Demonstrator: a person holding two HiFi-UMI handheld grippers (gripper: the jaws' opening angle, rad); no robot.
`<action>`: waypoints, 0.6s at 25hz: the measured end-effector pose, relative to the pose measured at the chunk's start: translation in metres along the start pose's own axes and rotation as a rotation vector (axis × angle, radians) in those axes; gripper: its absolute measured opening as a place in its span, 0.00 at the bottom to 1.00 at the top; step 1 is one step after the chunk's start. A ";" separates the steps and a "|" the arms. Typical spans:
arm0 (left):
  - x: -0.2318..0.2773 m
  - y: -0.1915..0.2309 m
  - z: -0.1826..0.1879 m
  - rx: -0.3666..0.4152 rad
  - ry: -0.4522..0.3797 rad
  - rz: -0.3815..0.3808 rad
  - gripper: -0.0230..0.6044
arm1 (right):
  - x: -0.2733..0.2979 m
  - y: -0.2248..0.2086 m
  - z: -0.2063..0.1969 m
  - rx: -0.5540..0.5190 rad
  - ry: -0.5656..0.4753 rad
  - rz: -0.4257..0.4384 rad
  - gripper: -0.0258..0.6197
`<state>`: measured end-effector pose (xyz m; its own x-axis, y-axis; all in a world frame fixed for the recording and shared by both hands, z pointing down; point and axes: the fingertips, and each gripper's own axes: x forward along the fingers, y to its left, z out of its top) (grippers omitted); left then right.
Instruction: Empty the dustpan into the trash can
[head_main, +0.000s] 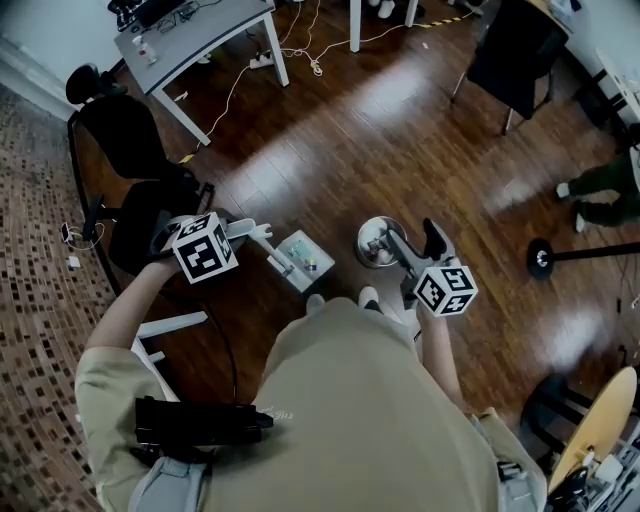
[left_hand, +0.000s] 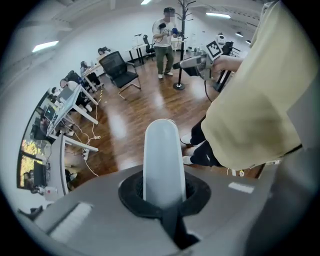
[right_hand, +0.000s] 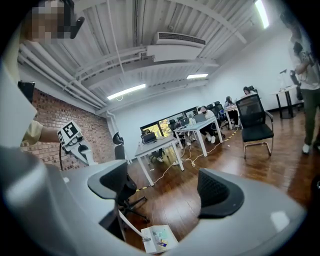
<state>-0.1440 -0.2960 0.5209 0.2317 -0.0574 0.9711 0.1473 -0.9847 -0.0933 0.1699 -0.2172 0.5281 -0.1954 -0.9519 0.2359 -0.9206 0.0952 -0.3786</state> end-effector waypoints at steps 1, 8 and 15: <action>-0.011 0.001 0.005 0.029 -0.005 -0.008 0.04 | -0.003 -0.002 0.000 0.002 -0.003 -0.008 0.71; -0.078 0.011 0.058 0.195 -0.040 -0.009 0.04 | -0.030 -0.018 0.002 0.021 -0.027 -0.070 0.71; -0.110 0.012 0.117 0.357 -0.062 -0.017 0.04 | -0.068 -0.040 0.006 0.041 -0.075 -0.161 0.70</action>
<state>-0.0553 -0.2821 0.3876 0.2822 -0.0205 0.9591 0.4760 -0.8650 -0.1585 0.2223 -0.1584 0.5216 -0.0189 -0.9732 0.2293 -0.9231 -0.0711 -0.3780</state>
